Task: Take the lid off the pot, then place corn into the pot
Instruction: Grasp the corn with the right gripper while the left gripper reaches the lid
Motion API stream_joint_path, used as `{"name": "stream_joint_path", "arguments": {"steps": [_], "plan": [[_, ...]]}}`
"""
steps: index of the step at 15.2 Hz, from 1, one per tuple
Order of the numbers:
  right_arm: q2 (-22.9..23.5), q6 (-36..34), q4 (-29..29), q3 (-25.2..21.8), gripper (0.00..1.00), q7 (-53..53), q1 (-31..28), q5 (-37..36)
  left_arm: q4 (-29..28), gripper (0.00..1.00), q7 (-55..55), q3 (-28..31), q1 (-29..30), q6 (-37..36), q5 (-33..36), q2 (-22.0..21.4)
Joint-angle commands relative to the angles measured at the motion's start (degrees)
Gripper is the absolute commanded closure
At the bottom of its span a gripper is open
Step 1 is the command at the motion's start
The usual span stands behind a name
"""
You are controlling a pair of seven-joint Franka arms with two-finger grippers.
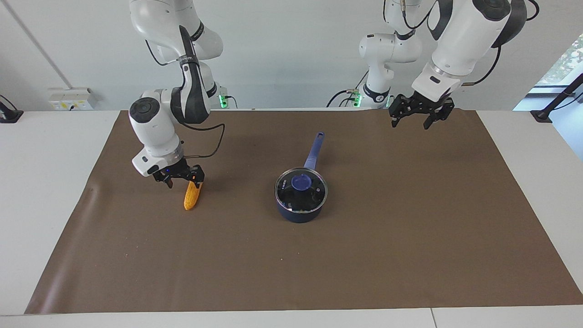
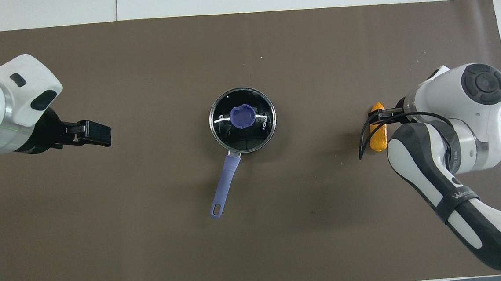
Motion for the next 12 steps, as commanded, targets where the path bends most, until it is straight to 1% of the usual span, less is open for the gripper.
{"name": "stream_joint_path", "arguments": {"steps": [1, 3, 4, 5, 6, 8, 9, 10, 12], "plan": [[0.4, 1.4, -1.9, 0.3, 0.15, 0.5, -0.1, 0.9, 8.0, 0.0, -9.1, 0.3, -6.0, 0.4, -1.3, 8.7], [0.3, 1.6, -2.5, 0.3, 0.15, 0.5, 0.0, 0.9, 14.6, 0.0, -16.6, 0.3, -10.4, 0.4, -1.4, 15.1], [0.2, 1.8, -2.8, 0.3, 0.15, 0.6, 0.0, 1.0, 16.9, 0.0, -21.8, 0.3, -12.2, 0.7, -1.4, 17.8], [0.2, 2.3, -3.0, 0.3, 0.15, 0.7, 0.7, 1.0, 17.5, 0.0, -26.1, 0.3, -14.2, 3.2, -1.4, 19.6], [0.2, 3.2, -3.5, 0.3, 0.18, 0.7, 1.5, 1.0, 17.4, 0.0, -28.4, 0.3, -15.3, 4.9, -1.4, 20.0], [0.6, 3.6, -3.9, 0.3, 0.25, 0.5, 1.4, 1.1, 17.3, 0.0, -31.7, 0.3, -16.6, 5.9, -1.4, 20.9], [0.8, 3.7, -4.2, 0.3, 0.31, 0.4, 1.5, 1.1, 17.2, 0.0, -34.6, 0.3, -18.0, 6.5, -1.2, 21.6], [0.9, 3.7, -4.2, 0.3, 0.4, 0.4, 1.5, 1.0, 16.9, 0.0, -36.8, 0.5, -19.4, 7.8, -0.6, 21.9], [0.9, 3.6, -4.1, 0.3, 0.69, 0.4, 1.5, 1.1, 16.1, 0.0, -39.5, 0.6, -19.7, 8.8, -0.6, 22.2]]}}
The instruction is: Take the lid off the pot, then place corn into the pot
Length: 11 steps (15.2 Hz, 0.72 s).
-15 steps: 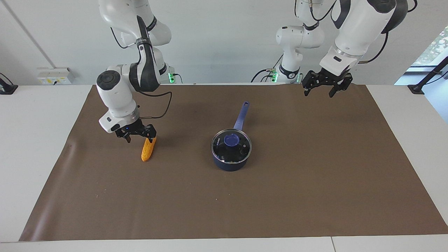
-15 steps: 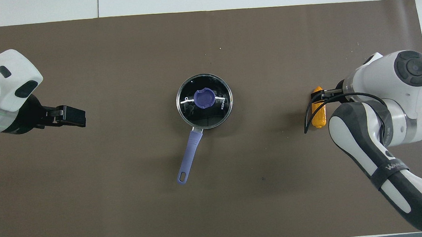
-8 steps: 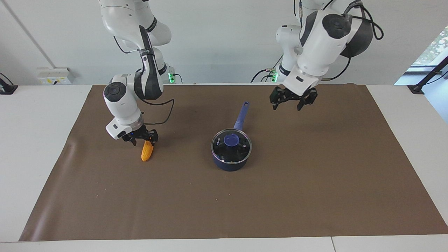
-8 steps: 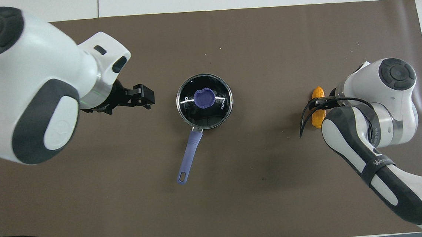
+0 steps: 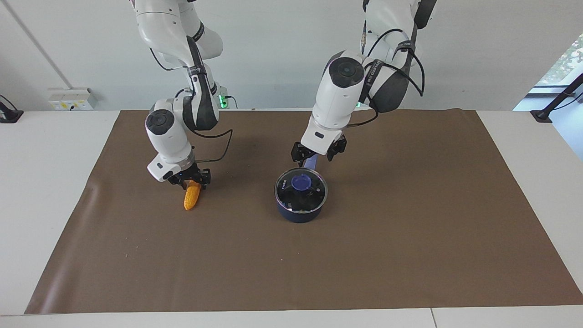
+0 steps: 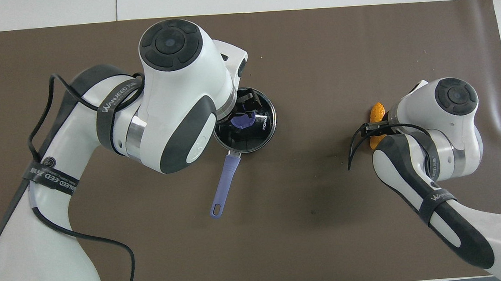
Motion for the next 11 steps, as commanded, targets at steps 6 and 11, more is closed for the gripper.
{"name": "stream_joint_path", "arguments": {"steps": [6, 11], "plan": [[0.0, -3.4, 3.4, 0.4, 1.0, 0.7, 1.6, 1.0, 2.1, 0.0, -12.1, 1.3, -2.2, 5.7, 2.3, 6.7], [0.0, -10.1, 10.9, 0.5, 1.0, 0.6, 1.9, 1.1, 5.3, 0.0, -15.7, 1.4, -2.3, 5.2, 3.1, 9.3]]}}
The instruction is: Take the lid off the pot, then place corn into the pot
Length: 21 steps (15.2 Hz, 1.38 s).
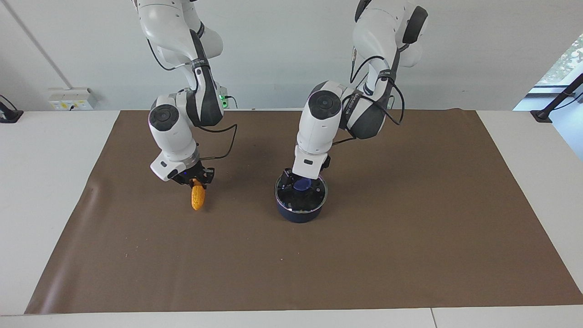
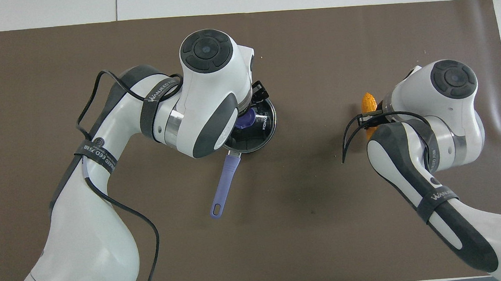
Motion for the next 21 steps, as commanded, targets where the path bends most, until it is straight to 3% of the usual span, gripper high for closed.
{"name": "stream_joint_path", "arguments": {"steps": [1, 16, 21], "plan": [[0.1, -2.2, 2.6, 0.4, 1.0, 0.4, -0.3, 1.0, 2.1, 0.0, -5.0, 0.9, -1.3, -0.5, 2.3, 1.1], [-0.2, -3.1, 2.7, 0.4, 1.0, 0.5, -0.3, 1.1, -1.9, 0.05, -10.1, 0.8, -0.8, 3.9, 3.8, 0.4], [-0.2, -3.1, 2.7, 0.4, 1.0, 0.4, -0.4, 1.1, -2.5, 0.12, -10.1, 0.8, -1.3, 4.1, 4.1, 0.3]]}}
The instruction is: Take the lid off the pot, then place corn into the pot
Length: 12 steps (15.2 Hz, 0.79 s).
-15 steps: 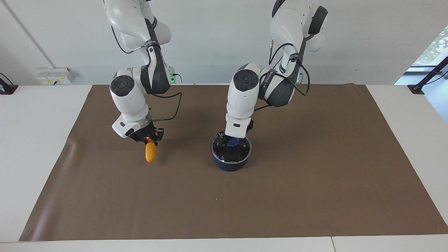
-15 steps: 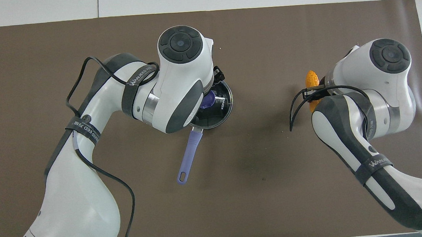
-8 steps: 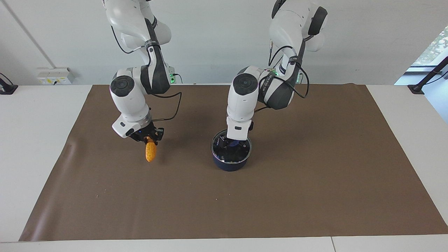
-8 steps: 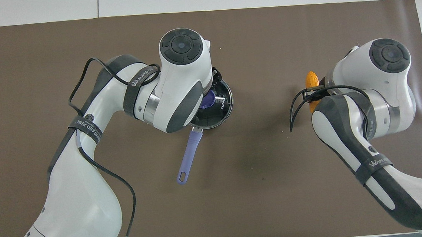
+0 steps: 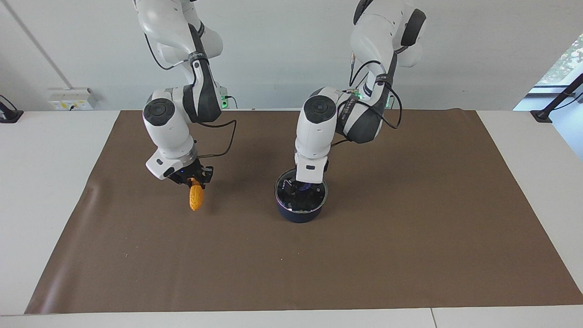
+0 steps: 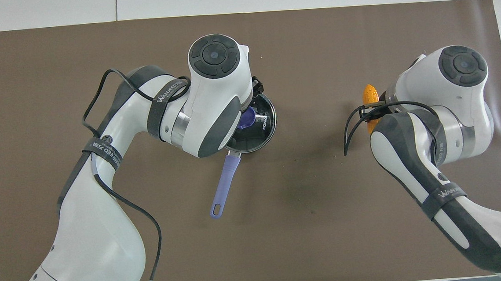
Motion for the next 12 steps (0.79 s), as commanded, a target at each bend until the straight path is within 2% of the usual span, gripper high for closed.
{"name": "stream_joint_path", "arguments": {"steps": [1, 5, 12], "plan": [[-0.2, -1.0, 0.3, 0.4, 1.0, 0.5, -0.4, 0.7, -1.7, 0.15, -1.0, 0.5, -0.8, 1.3, 0.9, -0.7], [-0.2, -0.9, 0.3, 0.4, 1.0, 0.5, -0.4, 0.7, -1.5, 0.19, -1.0, 0.5, -0.8, 1.0, 1.1, -0.6], [-0.2, -0.8, 0.3, 0.4, 1.0, 0.5, -0.4, 0.7, -1.1, 0.19, -1.0, 0.5, -1.0, -0.7, 2.8, -0.7]]}}
